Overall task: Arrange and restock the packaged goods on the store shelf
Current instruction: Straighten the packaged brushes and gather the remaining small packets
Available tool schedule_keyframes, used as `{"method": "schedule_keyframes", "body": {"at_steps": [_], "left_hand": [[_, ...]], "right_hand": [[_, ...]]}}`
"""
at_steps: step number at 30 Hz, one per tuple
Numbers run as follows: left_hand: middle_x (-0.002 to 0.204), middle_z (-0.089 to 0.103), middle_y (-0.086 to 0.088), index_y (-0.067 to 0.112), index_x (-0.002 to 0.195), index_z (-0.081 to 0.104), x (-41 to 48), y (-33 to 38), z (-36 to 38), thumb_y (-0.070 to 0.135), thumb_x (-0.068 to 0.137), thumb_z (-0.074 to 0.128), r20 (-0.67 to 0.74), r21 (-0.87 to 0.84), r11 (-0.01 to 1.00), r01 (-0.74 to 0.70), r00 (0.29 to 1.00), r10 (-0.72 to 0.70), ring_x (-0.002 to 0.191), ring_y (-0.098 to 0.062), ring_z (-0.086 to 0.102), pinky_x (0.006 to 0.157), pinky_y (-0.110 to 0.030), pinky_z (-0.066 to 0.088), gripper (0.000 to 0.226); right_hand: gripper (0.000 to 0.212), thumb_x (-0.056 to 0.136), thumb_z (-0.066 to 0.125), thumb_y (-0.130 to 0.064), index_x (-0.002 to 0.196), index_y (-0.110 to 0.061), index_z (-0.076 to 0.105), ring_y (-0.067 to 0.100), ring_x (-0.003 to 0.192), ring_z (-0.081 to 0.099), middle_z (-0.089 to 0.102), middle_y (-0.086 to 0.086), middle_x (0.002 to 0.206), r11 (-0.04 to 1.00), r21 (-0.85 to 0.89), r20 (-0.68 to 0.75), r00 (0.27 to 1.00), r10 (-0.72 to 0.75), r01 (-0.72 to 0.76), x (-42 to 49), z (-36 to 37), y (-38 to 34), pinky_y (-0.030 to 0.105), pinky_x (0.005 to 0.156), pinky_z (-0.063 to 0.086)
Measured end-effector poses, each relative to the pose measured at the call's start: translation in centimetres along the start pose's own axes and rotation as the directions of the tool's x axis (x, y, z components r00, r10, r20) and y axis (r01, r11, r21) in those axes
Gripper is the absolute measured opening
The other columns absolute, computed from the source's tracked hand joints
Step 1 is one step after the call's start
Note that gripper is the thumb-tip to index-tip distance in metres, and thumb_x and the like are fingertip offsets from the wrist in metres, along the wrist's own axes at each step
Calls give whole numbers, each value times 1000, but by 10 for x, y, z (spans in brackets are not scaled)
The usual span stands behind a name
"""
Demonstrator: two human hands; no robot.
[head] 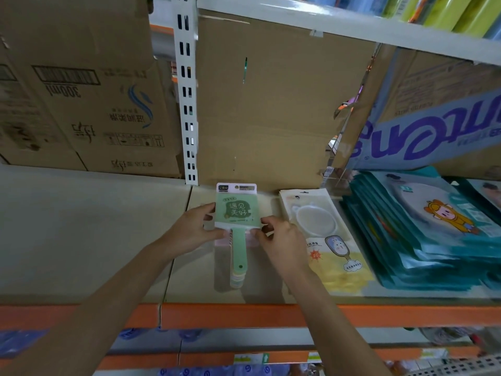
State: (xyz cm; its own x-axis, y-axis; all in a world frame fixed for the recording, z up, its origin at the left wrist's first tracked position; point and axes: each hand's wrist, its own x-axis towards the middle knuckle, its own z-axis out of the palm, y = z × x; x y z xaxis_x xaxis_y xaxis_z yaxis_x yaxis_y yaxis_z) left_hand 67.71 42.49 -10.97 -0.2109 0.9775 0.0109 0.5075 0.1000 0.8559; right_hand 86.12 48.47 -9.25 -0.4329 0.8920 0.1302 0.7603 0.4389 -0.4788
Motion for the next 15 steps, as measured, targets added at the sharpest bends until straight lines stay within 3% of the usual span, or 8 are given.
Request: {"method": "schedule_keyframes", "body": {"at_steps": [3,8,15], "left_hand": [[107,61,14,43,101,51,-2,2,1,14,79,71,-14,7,1000,-14,1000,14,107,-14,56,82,-21,42,41],[109,64,8,30,108,56,-3,5,2,12,78,72,-27,3,1000,-30,999,30,105,-15,59,91,-33,47,38],[113,63,4,25,117,55,-6,9,2,14,79,71,-19,15,1000,-2,1000,2,105,-16,58,93,-37,47,43]], "right_hand": [[33,88,58,-39,114,-20,63,20,98,63,69,-2,107,1000,3,-7,1000,8,-8,1,1,2,29,79,48],[30,88,58,-40,110,-20,64,20,93,65,70,-3,104,1000,-30,-19,1000,0,0,-1,3,2,28,76,47],[31,88,58,-41,110,-20,64,19,89,65,70,-3,103,999,-32,-11,1000,-6,6,-1,4,3,29,75,49]]}}
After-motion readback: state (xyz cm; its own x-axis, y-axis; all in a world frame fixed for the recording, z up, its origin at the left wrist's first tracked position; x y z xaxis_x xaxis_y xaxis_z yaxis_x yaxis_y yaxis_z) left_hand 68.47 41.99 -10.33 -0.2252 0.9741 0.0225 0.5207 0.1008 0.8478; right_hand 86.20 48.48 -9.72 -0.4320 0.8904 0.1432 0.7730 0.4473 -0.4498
